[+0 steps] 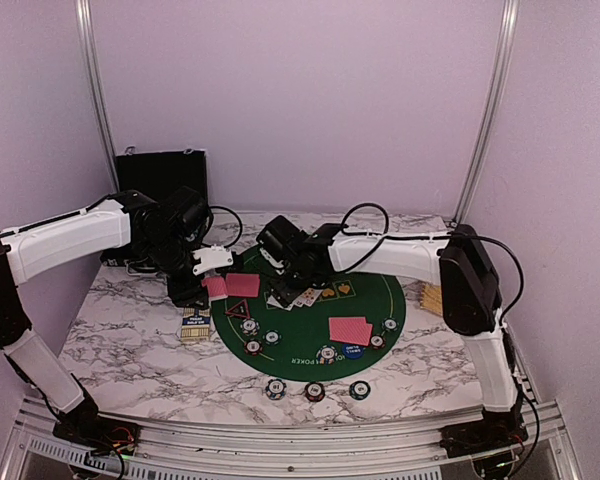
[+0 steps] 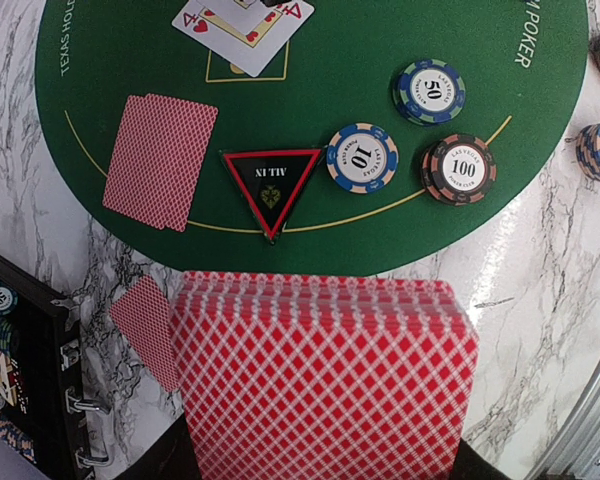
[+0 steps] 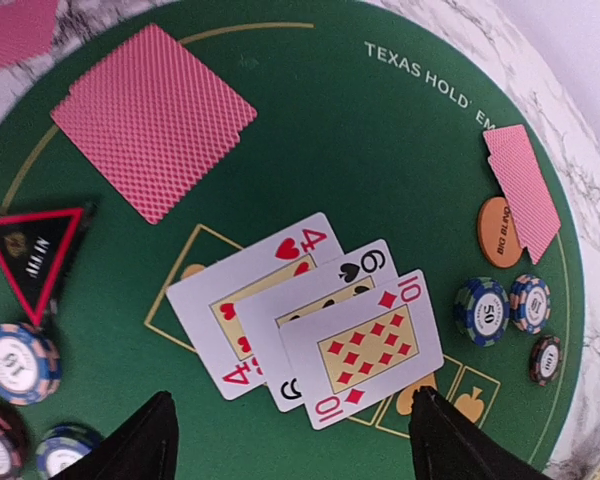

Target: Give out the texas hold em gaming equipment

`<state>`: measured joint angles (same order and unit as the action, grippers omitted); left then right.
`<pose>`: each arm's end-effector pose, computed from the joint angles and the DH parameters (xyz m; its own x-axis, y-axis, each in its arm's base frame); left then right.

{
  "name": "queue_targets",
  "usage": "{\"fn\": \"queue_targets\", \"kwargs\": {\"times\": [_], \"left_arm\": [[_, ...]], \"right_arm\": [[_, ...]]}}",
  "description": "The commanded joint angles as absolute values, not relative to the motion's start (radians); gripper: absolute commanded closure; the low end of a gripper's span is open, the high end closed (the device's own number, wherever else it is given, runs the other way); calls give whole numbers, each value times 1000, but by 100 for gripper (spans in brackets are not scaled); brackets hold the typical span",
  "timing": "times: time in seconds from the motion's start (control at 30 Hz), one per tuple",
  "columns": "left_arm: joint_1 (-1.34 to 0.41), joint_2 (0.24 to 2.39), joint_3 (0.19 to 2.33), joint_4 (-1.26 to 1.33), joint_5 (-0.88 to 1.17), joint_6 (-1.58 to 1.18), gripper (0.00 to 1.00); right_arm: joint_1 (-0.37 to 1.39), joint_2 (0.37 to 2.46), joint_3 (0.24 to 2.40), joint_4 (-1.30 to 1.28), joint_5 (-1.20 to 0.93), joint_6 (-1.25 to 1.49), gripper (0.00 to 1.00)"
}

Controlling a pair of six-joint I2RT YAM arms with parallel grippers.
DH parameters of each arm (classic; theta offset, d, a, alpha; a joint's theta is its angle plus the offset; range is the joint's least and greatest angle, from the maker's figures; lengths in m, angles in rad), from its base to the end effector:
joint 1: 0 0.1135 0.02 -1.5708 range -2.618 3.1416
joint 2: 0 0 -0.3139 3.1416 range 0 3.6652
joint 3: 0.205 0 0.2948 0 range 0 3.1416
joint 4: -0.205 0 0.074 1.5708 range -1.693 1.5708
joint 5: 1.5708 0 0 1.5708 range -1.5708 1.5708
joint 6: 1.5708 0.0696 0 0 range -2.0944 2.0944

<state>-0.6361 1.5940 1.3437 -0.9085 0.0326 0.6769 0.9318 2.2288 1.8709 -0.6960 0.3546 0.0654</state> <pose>0.3037 -0.2271 0.2824 -0.1961 0.9231 -0.3309 0.9327 0.2797 0.2275 0.3606 0.4448 0.1959 -0.5599 -0.6508 -0.5129 -0.6151 0.7411 -0.2689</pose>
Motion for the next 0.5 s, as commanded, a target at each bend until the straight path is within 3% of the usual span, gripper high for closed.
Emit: {"fn": "queue_targets", "kwargs": {"times": [0.0, 0.23, 0.47], "left_arm": [[-632, 1560, 1364, -906, 38, 675, 100], [-632, 1564, 1379, -905, 57, 666, 100], [-634, 1569, 1390, -905, 60, 656, 100]], "right_arm": [[858, 2099, 1840, -608, 75, 241, 22], [788, 1997, 1623, -253, -463, 554, 19], [787, 2037, 1496, 75, -691, 838, 18]]}}
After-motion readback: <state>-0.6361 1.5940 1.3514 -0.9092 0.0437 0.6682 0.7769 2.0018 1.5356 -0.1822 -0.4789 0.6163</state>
